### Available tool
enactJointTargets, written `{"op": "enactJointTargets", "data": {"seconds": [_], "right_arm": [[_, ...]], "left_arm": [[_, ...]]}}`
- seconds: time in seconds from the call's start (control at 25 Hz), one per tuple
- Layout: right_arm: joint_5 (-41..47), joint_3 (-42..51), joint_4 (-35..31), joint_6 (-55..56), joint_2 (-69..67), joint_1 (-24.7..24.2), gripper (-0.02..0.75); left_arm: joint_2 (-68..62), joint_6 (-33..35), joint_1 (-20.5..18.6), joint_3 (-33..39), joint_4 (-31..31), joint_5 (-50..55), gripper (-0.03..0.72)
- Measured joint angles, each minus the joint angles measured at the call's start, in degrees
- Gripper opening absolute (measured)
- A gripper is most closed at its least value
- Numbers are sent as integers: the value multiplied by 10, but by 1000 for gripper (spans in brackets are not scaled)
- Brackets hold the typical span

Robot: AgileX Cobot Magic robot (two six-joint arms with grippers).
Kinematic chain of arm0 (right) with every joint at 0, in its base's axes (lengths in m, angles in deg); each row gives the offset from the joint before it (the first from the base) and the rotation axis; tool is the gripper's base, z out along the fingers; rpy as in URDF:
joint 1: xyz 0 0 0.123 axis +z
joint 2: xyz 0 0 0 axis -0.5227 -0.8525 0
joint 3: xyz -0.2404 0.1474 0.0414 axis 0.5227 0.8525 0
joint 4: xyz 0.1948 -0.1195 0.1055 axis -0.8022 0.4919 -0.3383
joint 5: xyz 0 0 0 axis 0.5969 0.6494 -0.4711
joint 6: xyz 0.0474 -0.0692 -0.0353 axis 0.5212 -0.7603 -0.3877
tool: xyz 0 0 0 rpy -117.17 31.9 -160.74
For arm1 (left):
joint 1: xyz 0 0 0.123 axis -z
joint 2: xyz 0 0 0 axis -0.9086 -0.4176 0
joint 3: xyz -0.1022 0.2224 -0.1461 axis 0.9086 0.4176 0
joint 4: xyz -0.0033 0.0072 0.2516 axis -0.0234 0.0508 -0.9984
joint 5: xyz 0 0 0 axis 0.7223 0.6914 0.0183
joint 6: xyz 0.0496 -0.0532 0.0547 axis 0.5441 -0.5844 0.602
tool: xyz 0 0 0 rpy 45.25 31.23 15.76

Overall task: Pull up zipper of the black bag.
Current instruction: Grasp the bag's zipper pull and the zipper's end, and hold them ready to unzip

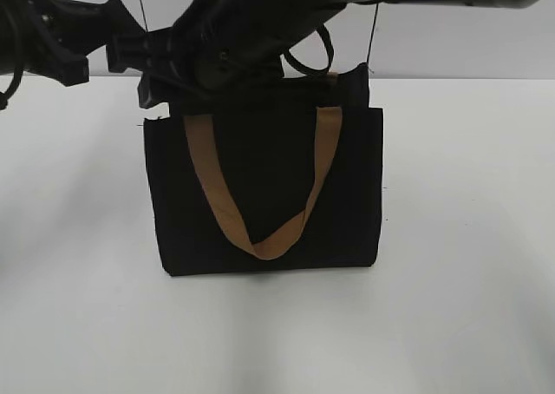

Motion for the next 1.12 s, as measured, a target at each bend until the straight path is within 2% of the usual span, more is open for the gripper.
{"op": "enactJointTargets", "data": {"seconds": [0.08, 0.16, 0.4, 0.44, 0.92, 1.12], "right_arm": [[-14, 0, 0, 0, -2, 0, 328], [-20, 0, 0, 0, -4, 0, 279], [-26, -1, 2, 1, -13, 0, 20], [-26, -1, 2, 1, -13, 0, 1], [-8, -1, -19, -2, -8, 0, -11], [13, -1, -23, -10, 15, 0, -12]], "left_arm": [[0, -1, 8, 0, 0, 0, 25], [0, -1, 14, 0, 0, 0, 25], [0, -1, 16, -2, 0, 2, 25], [0, -1, 16, -2, 0, 2, 25], [0, -1, 16, -3, 0, 28, 25], [0, -2, 16, -3, 0, 79, 25]]}}
